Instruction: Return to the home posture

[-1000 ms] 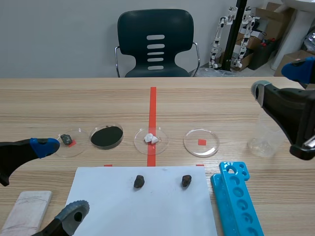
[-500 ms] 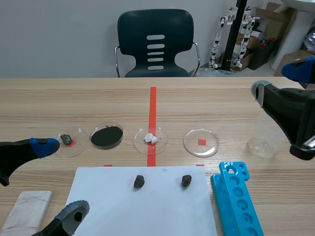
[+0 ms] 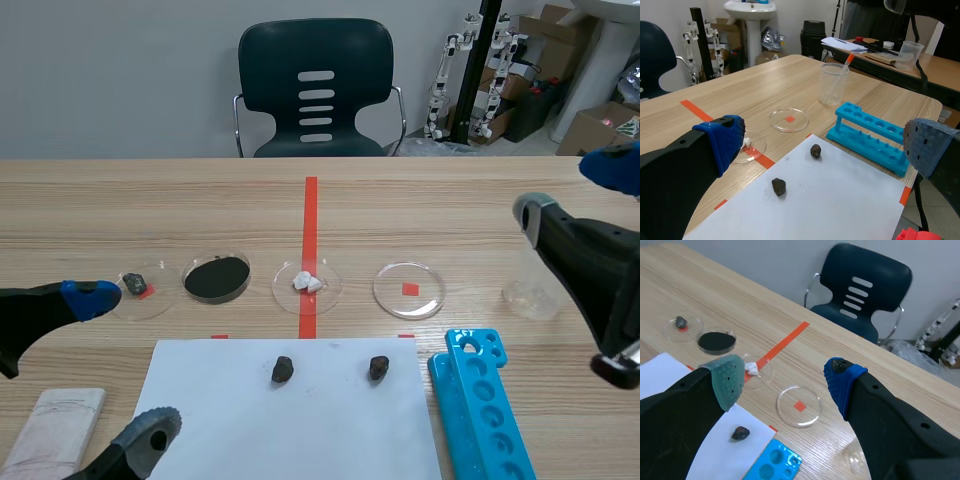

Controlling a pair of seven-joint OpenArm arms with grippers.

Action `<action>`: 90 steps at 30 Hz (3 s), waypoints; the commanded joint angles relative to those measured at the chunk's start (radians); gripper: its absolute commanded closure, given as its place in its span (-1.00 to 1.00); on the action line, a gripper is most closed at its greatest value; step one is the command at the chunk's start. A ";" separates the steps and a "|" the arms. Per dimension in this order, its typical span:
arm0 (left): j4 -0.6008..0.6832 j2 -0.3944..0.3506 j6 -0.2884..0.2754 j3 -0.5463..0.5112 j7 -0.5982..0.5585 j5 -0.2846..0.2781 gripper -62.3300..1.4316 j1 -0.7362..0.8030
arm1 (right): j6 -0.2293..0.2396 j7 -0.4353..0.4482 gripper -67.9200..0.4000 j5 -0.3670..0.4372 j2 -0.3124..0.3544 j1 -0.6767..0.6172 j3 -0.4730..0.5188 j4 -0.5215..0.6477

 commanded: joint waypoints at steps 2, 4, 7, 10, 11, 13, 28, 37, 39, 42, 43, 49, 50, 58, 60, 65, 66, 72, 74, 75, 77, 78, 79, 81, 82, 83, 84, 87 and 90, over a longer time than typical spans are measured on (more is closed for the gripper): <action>0.012 0.008 -0.002 -0.003 -0.016 -0.011 -1.00 -0.001 | 0.004 0.047 -0.04 -0.007 0.005 -0.032 0.008 0.049; 0.014 0.008 -0.002 -0.004 -0.016 -0.011 -1.00 -0.004 | 0.005 0.085 -0.04 -0.024 0.005 -0.063 0.008 0.058; 0.015 0.008 0.006 -0.018 -0.015 -0.014 -1.00 -0.003 | 0.024 0.126 -0.04 -0.050 0.005 -0.101 0.008 0.059; 0.015 0.008 0.006 -0.039 -0.015 -0.014 -1.00 -0.003 | 0.034 0.157 -0.04 -0.075 0.005 -0.134 0.006 0.059; 0.015 0.008 0.006 -0.050 -0.015 -0.014 -1.00 -0.003 | 0.034 0.171 -0.04 -0.084 0.005 -0.143 0.006 0.059; 0.015 0.008 0.005 -0.071 -0.014 -0.016 -1.00 -0.003 | 0.034 0.195 -0.04 -0.090 0.006 -0.152 0.006 0.059; 0.059 0.059 0.005 -0.188 0.142 0.046 -1.00 0.000 | 0.034 0.199 -0.04 -0.090 0.006 -0.153 0.006 0.058; 0.114 0.070 0.005 -0.206 0.143 0.059 -1.00 0.000 | 0.034 0.200 -0.04 -0.090 0.006 -0.153 0.006 0.058; 0.114 0.070 0.006 -0.206 0.143 0.066 -1.00 0.000 | 0.034 0.200 -0.04 -0.090 0.006 -0.153 0.006 0.058; 0.114 0.070 0.006 -0.206 0.140 0.066 -1.00 0.000 | 0.034 0.200 -0.04 -0.090 0.006 -0.153 0.006 0.058; 0.114 0.069 0.006 -0.206 0.135 0.069 -1.00 0.000 | 0.034 0.200 -0.04 -0.090 0.006 -0.153 0.006 0.058; 0.114 0.069 0.006 -0.206 0.132 0.074 -1.00 -0.001 | 0.034 0.200 -0.04 -0.090 0.006 -0.153 0.006 0.058; 0.114 0.069 0.006 -0.206 0.132 0.074 -1.00 -0.001 | 0.034 0.200 -0.04 -0.090 0.006 -0.153 0.006 0.058; 0.114 0.069 0.006 -0.206 0.132 0.073 -1.00 -0.001 | 0.034 0.200 -0.04 -0.090 0.005 -0.153 0.006 0.058; 0.114 0.069 0.006 -0.206 0.132 0.073 -1.00 -0.001 | 0.034 0.200 -0.04 -0.090 0.005 -0.153 0.006 0.058; 0.114 0.069 0.006 -0.206 0.133 0.073 -1.00 -0.001 | 0.034 0.200 -0.04 -0.090 0.005 -0.153 0.006 0.058; 0.114 0.069 0.006 -0.206 0.133 0.073 -1.00 -0.001 | 0.034 0.200 -0.04 -0.090 0.005 -0.153 0.006 0.058; 0.114 0.069 0.006 -0.206 0.133 0.073 -1.00 -0.001 | 0.034 0.200 -0.04 -0.090 0.005 -0.153 0.006 0.058; 0.114 0.069 0.006 -0.206 0.133 0.073 -1.00 -0.001 | 0.034 0.200 -0.04 -0.090 0.005 -0.153 0.006 0.058; 0.114 0.069 0.006 -0.206 0.133 0.073 -1.00 -0.001 | 0.034 0.200 -0.04 -0.090 0.005 -0.153 0.006 0.058; 0.114 0.069 0.006 -0.206 0.133 0.073 -1.00 -0.001 | 0.034 0.200 -0.04 -0.090 0.005 -0.153 0.006 0.058; 0.114 0.069 0.006 -0.206 0.133 0.073 -1.00 -0.001 | 0.034 0.200 -0.04 -0.090 0.005 -0.153 0.006 0.058; 0.114 0.069 0.005 -0.206 0.134 0.073 -1.00 -0.001 | 0.034 0.200 -0.04 -0.090 0.005 -0.153 0.006 0.058; 0.114 0.069 0.005 -0.206 0.137 0.073 -1.00 -0.001 | 0.034 0.200 -0.03 -0.090 0.005 -0.153 0.006 0.058; 0.114 0.069 0.005 -0.206 0.137 0.073 -1.00 -0.001 | 0.034 0.199 -0.04 -0.090 0.005 -0.153 0.006 0.058; 0.114 0.069 0.005 -0.206 0.137 0.073 -1.00 -0.001 | 0.034 0.199 -0.04 -0.090 0.005 -0.153 0.006 0.058; 0.114 0.069 0.005 -0.206 0.137 0.073 -1.00 -0.001 | 0.034 0.199 -0.04 -0.090 0.005 -0.153 0.006 0.058; 0.114 0.069 0.005 -0.206 0.137 0.073 -1.00 -0.001 | 0.034 0.199 -0.04 -0.090 0.005 -0.153 0.006 0.058; 0.114 0.069 0.005 -0.206 0.140 0.073 -1.00 -0.001 | 0.034 0.199 -0.04 -0.090 0.005 -0.153 0.006 0.058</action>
